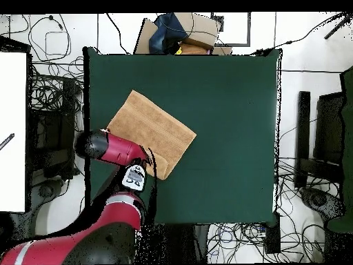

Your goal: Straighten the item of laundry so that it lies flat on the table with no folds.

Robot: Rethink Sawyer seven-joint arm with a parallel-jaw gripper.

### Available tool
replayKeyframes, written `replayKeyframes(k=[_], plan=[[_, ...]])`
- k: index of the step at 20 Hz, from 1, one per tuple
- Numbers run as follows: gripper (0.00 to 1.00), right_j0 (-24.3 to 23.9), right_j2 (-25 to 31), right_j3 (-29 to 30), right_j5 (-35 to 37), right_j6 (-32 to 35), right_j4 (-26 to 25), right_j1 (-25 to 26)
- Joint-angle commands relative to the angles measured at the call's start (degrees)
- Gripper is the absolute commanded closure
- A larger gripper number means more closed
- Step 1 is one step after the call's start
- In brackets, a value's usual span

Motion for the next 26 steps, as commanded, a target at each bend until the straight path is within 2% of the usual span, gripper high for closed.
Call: replayKeyframes(k=[1, 10, 11, 19, 26], plan=[[0.00, 0.1, -0.7, -9.7, -5.7, 7.4, 1.1, 9.3], [0.00, 1.8, -2.9, -11.5, -5.1, 7.9, -0.2, 11.2], [1.00, 2.1, -3.2, -11.6, -5.1, 7.8, -0.3, 11.4], [1.00, 1.2, -1.5, -9.6, -8.3, 6.3, -1.3, 10.5], [1.00, -2.2, 3.2, -5.1, -13.2, 4.4, -3.0, 8.0]])
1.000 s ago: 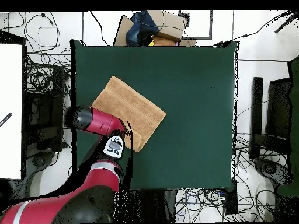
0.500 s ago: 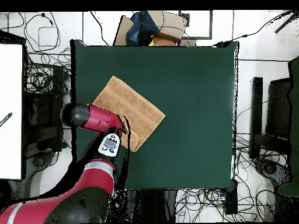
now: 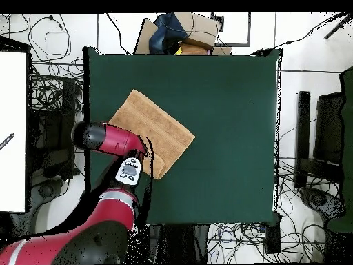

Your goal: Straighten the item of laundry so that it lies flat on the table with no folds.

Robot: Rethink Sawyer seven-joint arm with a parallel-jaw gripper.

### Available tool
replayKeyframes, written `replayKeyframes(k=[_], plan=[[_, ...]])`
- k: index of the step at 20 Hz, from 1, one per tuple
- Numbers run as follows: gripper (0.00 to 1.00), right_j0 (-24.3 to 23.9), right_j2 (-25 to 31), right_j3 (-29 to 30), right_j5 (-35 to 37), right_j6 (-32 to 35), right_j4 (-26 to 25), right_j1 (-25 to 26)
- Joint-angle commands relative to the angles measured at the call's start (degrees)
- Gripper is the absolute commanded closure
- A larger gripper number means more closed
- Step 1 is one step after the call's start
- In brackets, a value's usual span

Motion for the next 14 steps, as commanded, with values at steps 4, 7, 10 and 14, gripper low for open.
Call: replayKeyframes(k=[4, 7, 10, 14], plan=[[1.00, -7.1, 10.0, 4.9, -20.6, 3.8, -4.5, 2.7], [1.00, -8.4, 10.4, 6.6, -18.2, 3.5, -5.1, 0.7], [1.00, -10.0, 10.7, 9.5, -16.6, 2.5, -6.8, -2.3], [0.00, -10.3, 11.0, 10.5, -17.8, 3.3, -8.6, -2.6]])
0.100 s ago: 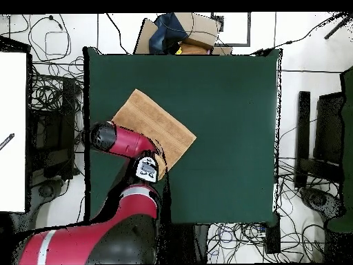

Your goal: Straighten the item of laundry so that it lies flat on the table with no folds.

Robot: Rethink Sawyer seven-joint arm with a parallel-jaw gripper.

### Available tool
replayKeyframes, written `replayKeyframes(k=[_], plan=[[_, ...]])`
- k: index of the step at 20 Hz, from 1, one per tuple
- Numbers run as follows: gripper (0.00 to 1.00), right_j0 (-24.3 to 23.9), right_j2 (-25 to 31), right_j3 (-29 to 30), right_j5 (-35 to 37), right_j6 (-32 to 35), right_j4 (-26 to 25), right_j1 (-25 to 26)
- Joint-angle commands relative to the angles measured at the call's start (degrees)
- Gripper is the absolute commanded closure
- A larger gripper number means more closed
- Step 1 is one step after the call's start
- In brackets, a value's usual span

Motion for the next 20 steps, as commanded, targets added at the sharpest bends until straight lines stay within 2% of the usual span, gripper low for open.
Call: replayKeyframes(k=[1, 9, 20], plan=[[0.00, -2.7, 3.8, 5.3, -10.3, 3.4, -4.0, 0.8], [0.00, -1.9, 3.3, 3.5, -9.9, 4.3, -4.2, 2.4], [0.00, 2.4, -0.6, -6.6, -8.8, 6.1, -1.2, 11.0]])
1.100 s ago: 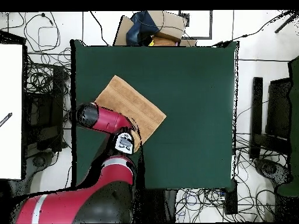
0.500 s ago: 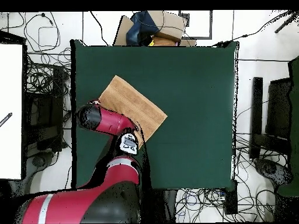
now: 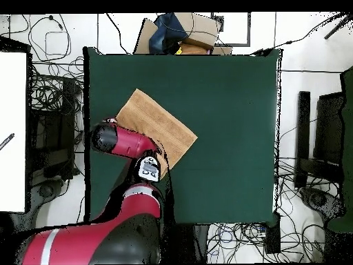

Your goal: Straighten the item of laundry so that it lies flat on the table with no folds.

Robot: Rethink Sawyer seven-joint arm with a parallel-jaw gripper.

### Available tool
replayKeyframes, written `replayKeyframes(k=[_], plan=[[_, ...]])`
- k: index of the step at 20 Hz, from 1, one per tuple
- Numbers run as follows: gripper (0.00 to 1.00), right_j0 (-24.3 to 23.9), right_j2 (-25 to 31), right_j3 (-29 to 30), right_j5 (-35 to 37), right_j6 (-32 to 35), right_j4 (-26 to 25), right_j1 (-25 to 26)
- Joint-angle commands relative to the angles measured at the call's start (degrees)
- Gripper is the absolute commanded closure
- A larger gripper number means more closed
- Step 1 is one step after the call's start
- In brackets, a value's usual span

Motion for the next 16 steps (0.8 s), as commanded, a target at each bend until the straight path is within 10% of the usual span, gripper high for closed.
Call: replayKeyframes(k=[1, 12, 13, 16], plan=[[0.00, 2.7, -0.8, -6.7, -5.0, 6.3, 1.0, 11.3], [0.00, 5.4, -2.7, -7.3, -6.4, 7.4, 0.7, 12.7], [1.00, 5.4, -2.7, -7.1, -6.5, 7.4, 0.7, 12.7], [1.00, 5.6, -2.7, -6.9, -7.1, 7.2, 0.4, 12.7]])
